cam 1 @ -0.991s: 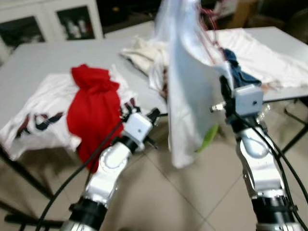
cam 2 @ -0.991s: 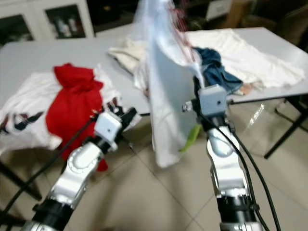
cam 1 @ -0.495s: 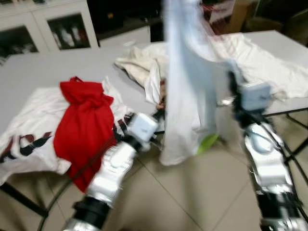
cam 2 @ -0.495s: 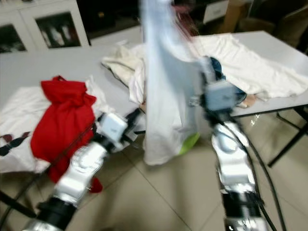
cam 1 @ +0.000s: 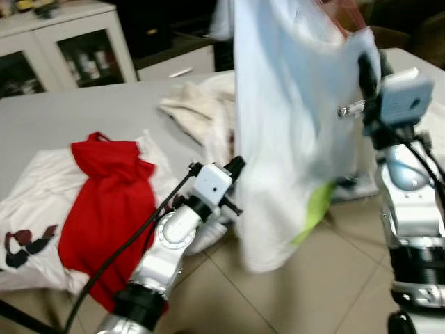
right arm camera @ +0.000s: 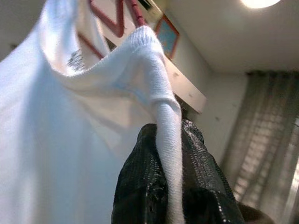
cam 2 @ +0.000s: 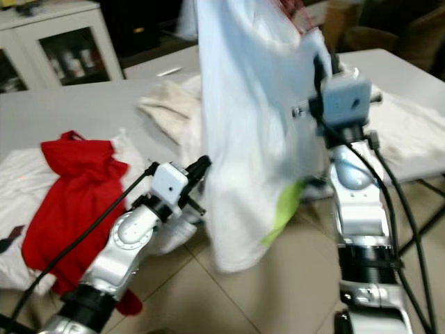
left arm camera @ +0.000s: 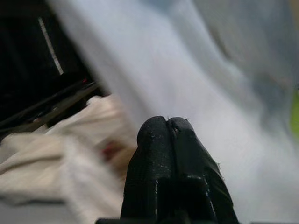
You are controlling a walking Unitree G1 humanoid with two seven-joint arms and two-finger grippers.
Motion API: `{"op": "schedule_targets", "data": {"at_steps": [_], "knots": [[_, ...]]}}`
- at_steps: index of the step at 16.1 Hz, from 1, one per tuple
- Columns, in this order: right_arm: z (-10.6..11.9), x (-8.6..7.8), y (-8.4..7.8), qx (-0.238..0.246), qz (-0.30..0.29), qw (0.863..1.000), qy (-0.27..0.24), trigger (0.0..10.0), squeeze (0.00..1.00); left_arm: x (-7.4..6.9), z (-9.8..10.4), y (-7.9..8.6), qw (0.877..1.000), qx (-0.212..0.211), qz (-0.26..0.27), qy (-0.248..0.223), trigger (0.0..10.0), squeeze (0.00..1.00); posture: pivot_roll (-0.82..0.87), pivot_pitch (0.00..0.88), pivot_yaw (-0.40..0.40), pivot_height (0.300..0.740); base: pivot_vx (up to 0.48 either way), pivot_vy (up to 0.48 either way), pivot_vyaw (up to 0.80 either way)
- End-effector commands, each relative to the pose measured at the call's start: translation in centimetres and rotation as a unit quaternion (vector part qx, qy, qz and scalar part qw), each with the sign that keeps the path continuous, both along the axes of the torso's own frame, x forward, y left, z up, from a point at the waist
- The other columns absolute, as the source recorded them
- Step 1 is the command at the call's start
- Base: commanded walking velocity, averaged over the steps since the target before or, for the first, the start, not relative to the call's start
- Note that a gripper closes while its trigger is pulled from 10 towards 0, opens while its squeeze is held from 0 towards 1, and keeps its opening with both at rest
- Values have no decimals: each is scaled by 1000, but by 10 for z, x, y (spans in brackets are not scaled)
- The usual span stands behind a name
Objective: Hang hanger
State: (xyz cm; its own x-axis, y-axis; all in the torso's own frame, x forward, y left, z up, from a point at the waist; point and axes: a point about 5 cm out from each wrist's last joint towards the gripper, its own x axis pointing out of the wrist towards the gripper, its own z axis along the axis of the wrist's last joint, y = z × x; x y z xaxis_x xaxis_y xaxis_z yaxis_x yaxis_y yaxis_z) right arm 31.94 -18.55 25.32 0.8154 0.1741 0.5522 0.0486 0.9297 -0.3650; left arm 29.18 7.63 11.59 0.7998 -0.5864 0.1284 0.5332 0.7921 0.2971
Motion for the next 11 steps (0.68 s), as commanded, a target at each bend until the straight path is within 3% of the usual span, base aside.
{"op": "schedule_targets", "data": {"at_steps": [1,6,8,9,11], "knots": [[13,-3,-2,-1,2,999,-32,10000,0,3,4,-1,1000,-2,2,-7,10000,0,62,0,49,740,439,0,0],[9,0,9,-15,24,999,-17,10000,0,2,3,0,1000,-1,4,-7,10000,0,70,0,48,740,435,0,0],[-16,6,22,-45,58,996,57,10000,0,1,3,1,1000,-4,5,-5,10000,0,71,0,49,740,186,0,0],[-39,4,35,-77,94,987,106,10000,0,0,4,0,1000,-8,1,-7,10000,0,73,0,51,740,0,0,0],[-60,-2,46,-105,123,976,147,10000,0,0,6,-1,1000,-11,-1,-11,10000,0,73,0,51,740,0,0,0]]}}
